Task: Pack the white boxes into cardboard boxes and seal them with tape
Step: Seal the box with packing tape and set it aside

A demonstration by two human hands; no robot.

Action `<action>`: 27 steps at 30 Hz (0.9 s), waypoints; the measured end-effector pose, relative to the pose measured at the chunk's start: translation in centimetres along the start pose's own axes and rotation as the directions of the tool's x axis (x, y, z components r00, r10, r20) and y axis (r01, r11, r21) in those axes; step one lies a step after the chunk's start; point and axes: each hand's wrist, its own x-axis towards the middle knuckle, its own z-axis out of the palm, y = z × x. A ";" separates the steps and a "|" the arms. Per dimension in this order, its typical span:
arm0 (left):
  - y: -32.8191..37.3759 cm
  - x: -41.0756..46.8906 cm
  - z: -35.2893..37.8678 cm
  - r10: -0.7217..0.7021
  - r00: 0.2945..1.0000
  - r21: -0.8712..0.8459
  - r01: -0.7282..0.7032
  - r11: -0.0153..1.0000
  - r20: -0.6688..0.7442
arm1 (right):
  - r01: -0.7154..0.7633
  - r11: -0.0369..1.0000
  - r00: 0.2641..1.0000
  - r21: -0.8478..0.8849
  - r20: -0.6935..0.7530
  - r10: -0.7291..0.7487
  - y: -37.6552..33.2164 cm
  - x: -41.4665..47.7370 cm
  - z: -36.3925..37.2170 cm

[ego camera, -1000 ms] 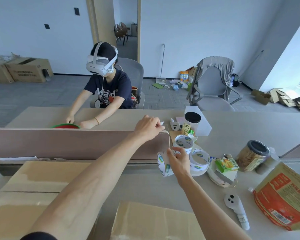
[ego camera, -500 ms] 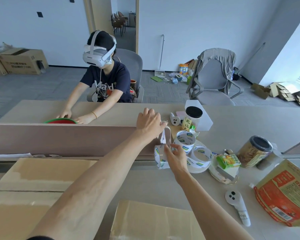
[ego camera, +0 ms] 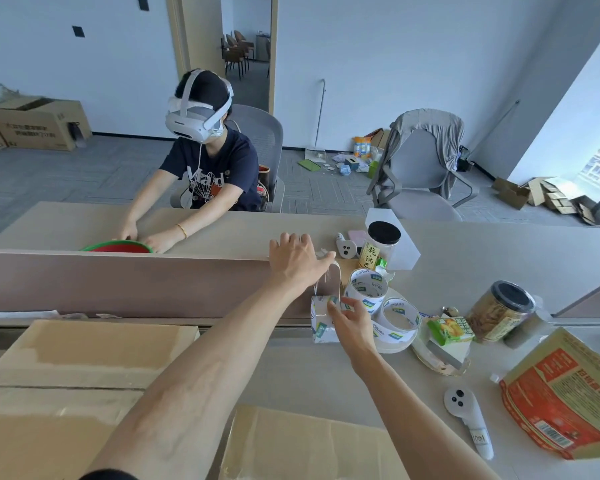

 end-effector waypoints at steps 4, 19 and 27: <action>-1.2 -0.6 -0.3 0.003 1.000 -0.027 -0.003 1.000 0.028 | -0.007 0.999 1.000 -0.032 0.004 0.007 -0.2 -0.1 -0.1; -5.3 -18.0 0.2 0.316 0.938 -0.416 -0.346 0.841 -0.140 | 0.216 0.881 0.974 -0.421 0.037 -0.222 0.5 -9.8 -9.2; -7.8 -36.4 1.6 0.129 0.991 -0.440 -0.109 0.892 0.016 | 0.482 0.729 0.872 -0.487 0.181 -0.455 7.5 -20.8 -14.8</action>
